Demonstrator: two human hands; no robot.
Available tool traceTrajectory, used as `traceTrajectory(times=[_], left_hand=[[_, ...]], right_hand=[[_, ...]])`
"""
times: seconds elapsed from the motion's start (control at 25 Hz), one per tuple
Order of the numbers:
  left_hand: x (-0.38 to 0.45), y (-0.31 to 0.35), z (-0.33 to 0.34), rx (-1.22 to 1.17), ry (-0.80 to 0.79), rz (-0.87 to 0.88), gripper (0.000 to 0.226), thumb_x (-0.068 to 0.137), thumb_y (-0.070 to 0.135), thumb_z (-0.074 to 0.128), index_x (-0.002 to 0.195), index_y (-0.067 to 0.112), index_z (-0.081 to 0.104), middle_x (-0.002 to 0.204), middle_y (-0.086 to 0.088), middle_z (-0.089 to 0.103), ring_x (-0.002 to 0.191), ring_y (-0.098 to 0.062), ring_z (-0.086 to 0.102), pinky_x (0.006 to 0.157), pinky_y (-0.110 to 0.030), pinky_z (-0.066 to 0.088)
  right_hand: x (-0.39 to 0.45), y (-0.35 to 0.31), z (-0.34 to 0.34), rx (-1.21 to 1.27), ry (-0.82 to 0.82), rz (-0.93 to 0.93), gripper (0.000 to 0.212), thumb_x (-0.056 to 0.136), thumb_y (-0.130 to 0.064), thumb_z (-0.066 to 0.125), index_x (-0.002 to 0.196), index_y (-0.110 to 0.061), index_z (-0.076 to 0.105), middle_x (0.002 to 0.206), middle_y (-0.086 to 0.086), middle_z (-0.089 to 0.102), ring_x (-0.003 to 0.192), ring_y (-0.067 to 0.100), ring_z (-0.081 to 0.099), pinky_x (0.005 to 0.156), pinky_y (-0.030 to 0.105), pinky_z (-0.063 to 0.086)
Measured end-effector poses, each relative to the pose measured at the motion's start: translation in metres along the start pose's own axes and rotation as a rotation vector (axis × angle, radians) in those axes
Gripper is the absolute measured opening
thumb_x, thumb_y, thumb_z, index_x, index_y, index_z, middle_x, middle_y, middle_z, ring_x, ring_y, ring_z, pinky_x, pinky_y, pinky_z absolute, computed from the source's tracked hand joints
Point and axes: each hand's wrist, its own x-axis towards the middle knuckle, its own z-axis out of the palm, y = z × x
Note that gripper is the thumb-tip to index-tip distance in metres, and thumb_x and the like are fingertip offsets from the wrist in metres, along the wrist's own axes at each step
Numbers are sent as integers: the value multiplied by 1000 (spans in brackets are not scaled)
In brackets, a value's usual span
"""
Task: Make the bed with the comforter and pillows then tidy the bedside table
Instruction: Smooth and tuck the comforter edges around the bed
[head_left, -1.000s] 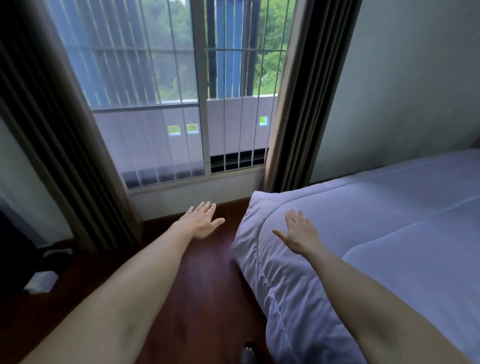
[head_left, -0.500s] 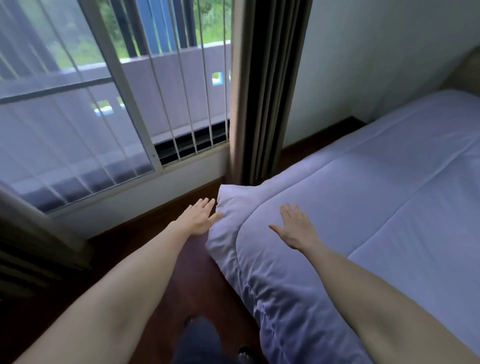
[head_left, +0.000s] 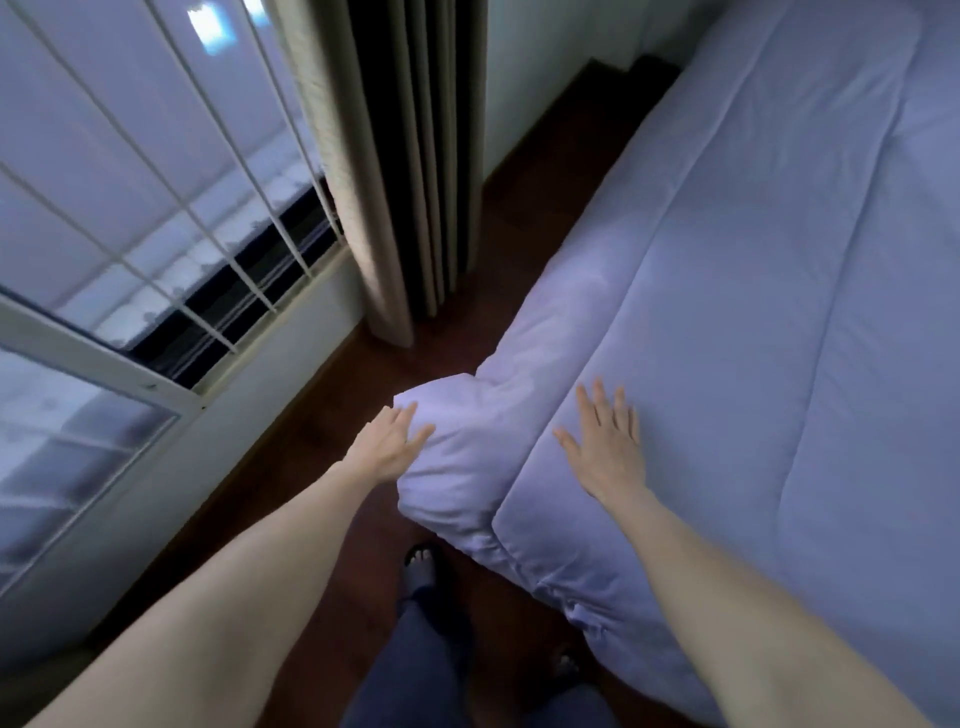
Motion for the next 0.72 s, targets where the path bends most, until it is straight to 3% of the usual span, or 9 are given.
traceTrajectory(times=[0.24,0.4,0.6,0.72], left_hand=[[96,-9,-17,-94,43,8,63,100,47,34,153,15,20,156,-10,26,146,-24,19,116,-42,20],[148,-13,-2,-150,13,-9,64,99,50,33,153,20,17,158,-12,23,149,-26,12,119,-45,16],[206,-23,12,-251,-200,-71,69,93,63,31,153,35,9,156,-8,29,141,-30,31,116,-43,24],[225,-22,23,-377,-342,-82,72,91,67,32,153,37,10,161,3,15,147,-22,19,120,-41,12]], right_hand=[[38,-1,34,-50,56,160,78,90,-61,9,155,-19,18,163,3,13,149,35,8,120,53,9],[42,4,62,-116,158,205,71,95,-58,20,155,-20,16,162,3,16,149,34,11,120,52,12],[49,6,79,-123,283,208,69,95,-56,26,155,-22,17,162,2,15,150,30,10,121,50,10],[52,10,87,-138,321,213,69,95,-55,25,155,-22,17,162,2,15,150,29,9,121,49,10]])
